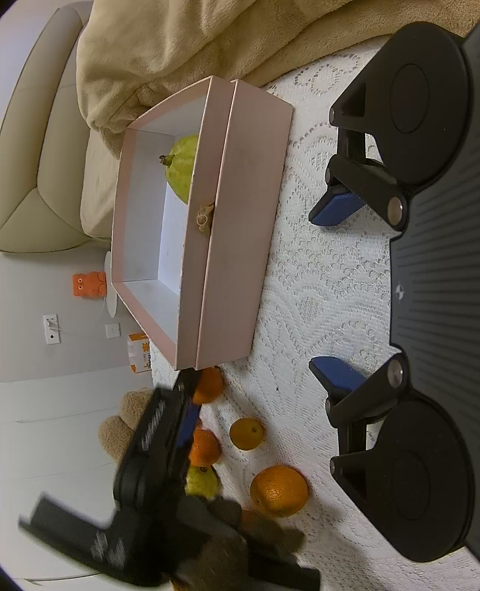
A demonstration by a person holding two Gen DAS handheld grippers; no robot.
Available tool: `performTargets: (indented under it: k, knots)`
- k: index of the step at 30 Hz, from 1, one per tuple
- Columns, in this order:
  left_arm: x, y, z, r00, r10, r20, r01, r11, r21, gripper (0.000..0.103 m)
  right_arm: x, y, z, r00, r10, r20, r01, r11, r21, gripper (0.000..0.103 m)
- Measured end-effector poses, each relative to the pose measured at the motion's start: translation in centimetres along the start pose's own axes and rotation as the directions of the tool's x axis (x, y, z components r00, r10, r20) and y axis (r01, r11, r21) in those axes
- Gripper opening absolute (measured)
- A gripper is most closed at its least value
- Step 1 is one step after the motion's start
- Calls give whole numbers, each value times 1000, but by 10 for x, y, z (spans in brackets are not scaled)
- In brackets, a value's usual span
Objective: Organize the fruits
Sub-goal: 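Move the left tool toward a mandarin on the lace cloth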
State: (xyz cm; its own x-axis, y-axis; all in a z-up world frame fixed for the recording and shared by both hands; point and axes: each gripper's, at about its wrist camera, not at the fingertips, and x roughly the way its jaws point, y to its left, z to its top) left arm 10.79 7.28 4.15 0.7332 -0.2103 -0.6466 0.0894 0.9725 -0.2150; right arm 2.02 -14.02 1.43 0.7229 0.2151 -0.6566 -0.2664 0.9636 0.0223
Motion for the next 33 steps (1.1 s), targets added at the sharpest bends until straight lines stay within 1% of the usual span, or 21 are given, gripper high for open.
performTargets:
  k: [2, 4, 8, 10, 11, 14, 16, 18, 19, 21, 22, 24, 25, 30, 33]
  knots:
    - [-18, 0, -7, 999, -38, 33, 39, 999, -28, 48, 0, 0, 0, 1000, 0, 0, 0, 1000, -1, 79]
    - [-32, -6, -13, 995, -84, 47, 86, 996, -29, 48, 0, 0, 0, 1000, 0, 0, 0, 1000, 0, 79]
    - [-47, -25, -33, 984, -180, 12, 180, 984, 10, 48, 0, 0, 0, 1000, 0, -1, 0, 1000, -1, 79]
    - [-47, -31, -43, 980, -200, -8, 200, 980, 12, 48, 0, 0, 1, 1000, 1, 0, -1, 1000, 1, 79]
    - [-46, -33, -47, 980, -196, -16, 196, 980, 15, 48, 0, -1, 1, 1000, 2, 0, -2, 1000, 2, 79]
    - [-40, -34, -57, 986, -161, -32, 162, 986, 32, 49, 0, 0, 1, 1000, 1, -1, -1, 1000, 0, 79]
    - [-36, -30, -59, 991, -124, -47, 126, 991, 32, 49, 0, -1, 1, 1000, 1, -1, -1, 1000, -2, 79]
    - [-40, -24, -62, 995, -95, -21, 96, 995, 29, 53, 0, -1, 1, 1000, 1, -2, -1, 1000, -3, 80]
    - [-43, -22, -61, 997, -74, -5, 74, 997, 30, 53, 0, -1, 1, 1000, 0, -2, -1, 1000, -4, 80]
    - [-51, -22, -60, 999, -3, 39, 1, 999, 50, 53, 0, 0, 1, 1000, 0, -2, 0, 1000, -6, 80]
    - [-55, -22, -58, 997, 39, 61, -43, 997, 60, 51, 0, 1, 1, 1000, -1, -3, 1, 1000, -6, 80]
    - [-58, -19, -56, 991, 104, 80, -109, 991, 72, 50, 0, 1, 1, 1000, -1, -3, 1, 1000, -6, 80]
    - [-60, -16, -56, 989, 122, 81, -128, 989, 71, 50, 0, 1, 1, 1000, -1, -3, 1, 1000, -6, 80]
    - [-68, -2, -57, 984, 159, 82, -161, 987, 16, 50, 0, 1, 1, 1000, -1, -3, 1, 1000, -7, 80]
    - [-71, -1, -61, 987, 148, 61, -149, 989, 20, 50, 0, 2, 1, 1000, -2, -3, 2, 1000, -7, 80]
